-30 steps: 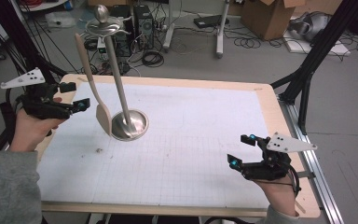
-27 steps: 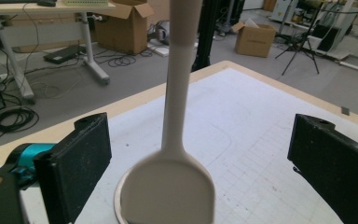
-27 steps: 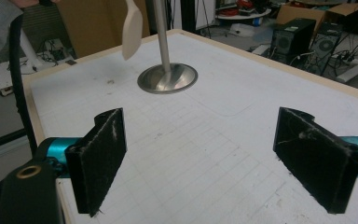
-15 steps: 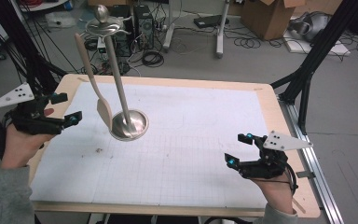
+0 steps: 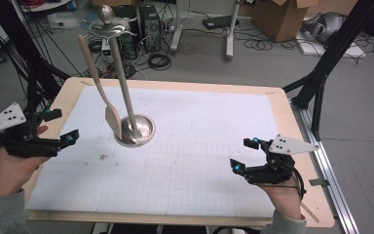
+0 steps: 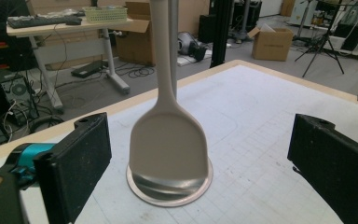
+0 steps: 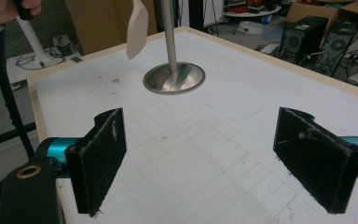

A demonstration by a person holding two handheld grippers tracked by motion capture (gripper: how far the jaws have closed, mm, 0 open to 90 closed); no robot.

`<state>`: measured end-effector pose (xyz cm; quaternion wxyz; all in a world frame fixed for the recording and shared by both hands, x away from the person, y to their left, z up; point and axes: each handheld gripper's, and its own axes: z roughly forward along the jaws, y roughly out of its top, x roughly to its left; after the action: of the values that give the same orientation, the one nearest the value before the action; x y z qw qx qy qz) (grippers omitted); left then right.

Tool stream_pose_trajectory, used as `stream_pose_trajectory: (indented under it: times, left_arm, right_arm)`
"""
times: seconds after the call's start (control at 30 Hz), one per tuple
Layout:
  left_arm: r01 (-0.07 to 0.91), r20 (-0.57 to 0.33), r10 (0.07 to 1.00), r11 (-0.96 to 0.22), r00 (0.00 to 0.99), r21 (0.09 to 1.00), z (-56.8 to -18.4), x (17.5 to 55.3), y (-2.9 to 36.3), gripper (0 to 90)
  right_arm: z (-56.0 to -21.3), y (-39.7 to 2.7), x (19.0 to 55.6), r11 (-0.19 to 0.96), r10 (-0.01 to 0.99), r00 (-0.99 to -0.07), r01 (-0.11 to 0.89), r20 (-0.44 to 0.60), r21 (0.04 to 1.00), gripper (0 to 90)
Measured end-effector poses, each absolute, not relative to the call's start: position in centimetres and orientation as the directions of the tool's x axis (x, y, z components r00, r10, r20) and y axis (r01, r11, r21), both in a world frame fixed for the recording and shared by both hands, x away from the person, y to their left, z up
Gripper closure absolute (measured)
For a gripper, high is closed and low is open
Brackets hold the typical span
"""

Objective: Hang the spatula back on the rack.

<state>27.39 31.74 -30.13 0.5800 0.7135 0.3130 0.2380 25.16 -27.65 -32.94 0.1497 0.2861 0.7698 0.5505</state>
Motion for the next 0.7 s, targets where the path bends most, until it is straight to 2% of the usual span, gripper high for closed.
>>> stream_pose_trajectory:
  times: [0.7]
  left_arm:
    - [0.165,0.000,0.775,-0.135,0.632,0.977,-32.2,25.1,31.3,6.6]
  right_arm:
    - [-33.0,-27.4,26.1,0.218,0.605,-0.791,0.275,0.092,0.936,16.2]
